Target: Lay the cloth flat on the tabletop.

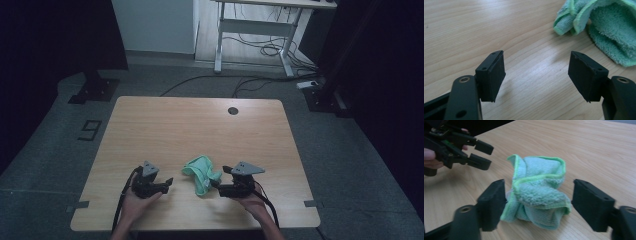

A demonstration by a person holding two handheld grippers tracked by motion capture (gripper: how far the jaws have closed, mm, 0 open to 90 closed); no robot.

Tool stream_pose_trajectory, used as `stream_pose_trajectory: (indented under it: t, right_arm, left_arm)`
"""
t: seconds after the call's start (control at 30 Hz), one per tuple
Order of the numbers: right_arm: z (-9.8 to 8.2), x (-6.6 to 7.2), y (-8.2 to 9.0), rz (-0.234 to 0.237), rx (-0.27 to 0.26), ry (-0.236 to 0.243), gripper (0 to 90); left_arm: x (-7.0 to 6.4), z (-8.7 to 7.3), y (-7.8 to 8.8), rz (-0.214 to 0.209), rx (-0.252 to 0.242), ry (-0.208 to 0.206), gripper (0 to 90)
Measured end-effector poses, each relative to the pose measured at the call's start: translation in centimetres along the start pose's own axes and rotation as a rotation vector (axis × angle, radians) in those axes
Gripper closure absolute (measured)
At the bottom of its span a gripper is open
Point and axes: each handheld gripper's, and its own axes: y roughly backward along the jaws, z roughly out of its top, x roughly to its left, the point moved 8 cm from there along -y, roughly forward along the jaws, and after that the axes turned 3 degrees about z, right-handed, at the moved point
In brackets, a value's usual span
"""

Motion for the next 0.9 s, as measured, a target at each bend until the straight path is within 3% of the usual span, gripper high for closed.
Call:
stream_pose_trajectory:
  t: [0.23, 0.6, 0.73, 0.83, 0.87, 0.9]
  right_arm:
    - [-0.2, 0.5, -0.2, 0.011, 0.020, 0.033, 39.6]
    - [-0.3, -0.6, 0.3, 0.014, 0.022, -0.022, 44.2]
    - [-0.4, -0.7, 0.4, 0.014, 0.022, -0.034, 45.1]
    - [-0.4, -0.8, 0.5, 0.015, 0.021, -0.035, 45.9]
    - [-0.4, -0.9, 0.5, 0.015, 0.022, -0.035, 46.1]
    - [-0.4, -0.9, 0.5, 0.014, 0.023, -0.040, 46.6]
  left_arm:
    - [-1.0, 0.9, -0.3, -0.020, -0.013, -0.016, 35.0]
    - [-3.6, 2.7, -2.4, -0.081, 0.003, -0.064, 41.1]
    - [-3.8, 3.0, -2.7, -0.079, 0.004, -0.069, 43.6]
    - [-3.8, 3.4, -3.0, -0.081, -0.003, -0.065, 54.9]
    - [-3.9, 3.4, -3.0, -0.086, -0.005, -0.062, 54.9]
    - [-3.9, 3.4, -3.1, -0.088, -0.008, -0.067, 64.7]
